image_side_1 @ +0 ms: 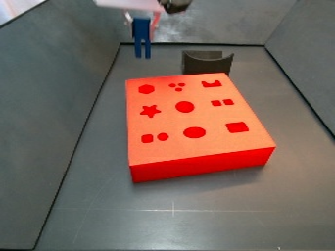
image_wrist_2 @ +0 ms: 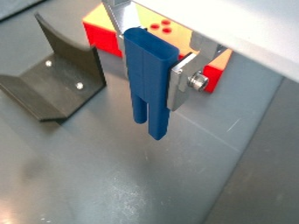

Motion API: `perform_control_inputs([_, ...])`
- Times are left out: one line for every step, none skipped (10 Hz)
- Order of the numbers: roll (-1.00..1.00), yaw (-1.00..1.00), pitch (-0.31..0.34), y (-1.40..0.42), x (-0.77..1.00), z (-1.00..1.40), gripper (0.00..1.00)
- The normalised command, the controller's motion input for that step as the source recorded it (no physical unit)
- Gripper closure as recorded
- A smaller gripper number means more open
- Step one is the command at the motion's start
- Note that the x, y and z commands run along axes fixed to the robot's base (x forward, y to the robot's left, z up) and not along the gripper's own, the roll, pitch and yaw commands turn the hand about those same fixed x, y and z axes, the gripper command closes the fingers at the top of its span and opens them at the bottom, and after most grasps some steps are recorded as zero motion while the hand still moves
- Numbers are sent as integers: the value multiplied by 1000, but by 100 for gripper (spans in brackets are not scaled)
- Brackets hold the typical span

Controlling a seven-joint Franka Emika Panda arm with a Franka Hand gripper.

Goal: Pick up the square-circle object. Move up. Rotate the square-circle object. Place the square-circle object on the fixture. Regrasp the square-circle object. Move to above the board. Insert the square-circle object.
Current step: Move to above the board.

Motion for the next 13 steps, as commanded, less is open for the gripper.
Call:
perform_control_inputs([130,-12,52,-13,-87,1000,100])
perform_control_inputs([122,-5,46,-13,-87,1000,100])
perform_control_inputs([110,-2,36,-13,-84,1000,100])
perform_control_inputs([105,-2,34,-13,-82,1000,100])
perform_control_inputs([97,-3,35,-13,-78,1000,100])
perform_control_inputs([91,-5,41,-13,-74,1000,100])
perform_control_inputs([84,-8,54,-12,-66,1000,100])
perform_control_inputs([79,-10,64,-12,-60,1000,100])
perform_control_inputs([71,-11,71,-10,-52,1000,100])
perform_control_inputs([66,-11,72,-8,-48,1000,100])
perform_control_inputs([55,-12,73,-5,-40,1000,100])
perform_control_inputs([48,-14,75,-4,-32,1000,100])
perform_control_inputs([38,-15,79,-2,-22,1000,100])
